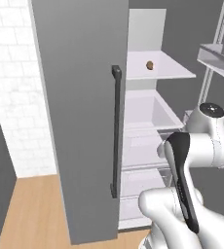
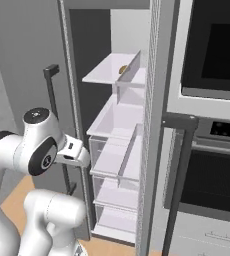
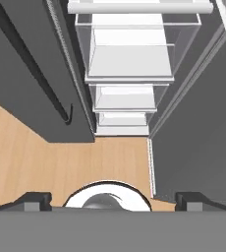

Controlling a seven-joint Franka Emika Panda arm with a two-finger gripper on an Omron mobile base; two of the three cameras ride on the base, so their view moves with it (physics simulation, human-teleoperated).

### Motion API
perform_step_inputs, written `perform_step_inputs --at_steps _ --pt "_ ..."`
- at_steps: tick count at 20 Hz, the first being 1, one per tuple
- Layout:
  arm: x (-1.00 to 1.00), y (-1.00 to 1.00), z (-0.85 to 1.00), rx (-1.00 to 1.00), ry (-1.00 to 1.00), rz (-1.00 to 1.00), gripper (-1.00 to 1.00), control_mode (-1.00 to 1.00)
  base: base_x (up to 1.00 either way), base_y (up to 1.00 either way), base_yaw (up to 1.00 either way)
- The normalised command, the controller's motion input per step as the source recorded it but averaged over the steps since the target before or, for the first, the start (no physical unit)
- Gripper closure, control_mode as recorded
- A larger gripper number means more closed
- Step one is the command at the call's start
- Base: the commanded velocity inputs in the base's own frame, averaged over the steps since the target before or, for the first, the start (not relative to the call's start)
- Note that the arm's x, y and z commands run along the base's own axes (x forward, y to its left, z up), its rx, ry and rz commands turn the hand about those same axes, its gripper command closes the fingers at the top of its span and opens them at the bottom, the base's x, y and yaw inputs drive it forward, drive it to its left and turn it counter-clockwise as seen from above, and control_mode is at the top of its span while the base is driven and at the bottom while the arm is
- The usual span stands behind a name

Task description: Place one sweet potato and one steak in each tupperware on the nearby counter, to pack two identical lunches.

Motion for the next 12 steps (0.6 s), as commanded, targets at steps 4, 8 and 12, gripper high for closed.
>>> perform_step_inputs --at_steps 4,8,12 --pt "0.00 0.00 0.00 0.00 0.00 0.00 -1.00 1.00 0.62 -0.02 -0.09" --pt "0.00 0.00 0.00 0.00 0.00 0.00 -1.00 1.00 0.59 -0.01 -0.04" --pt "0.00 0.00 0.00 0.00 0.00 0.00 -1.00 1.00 0.42 -0.09 0.00"
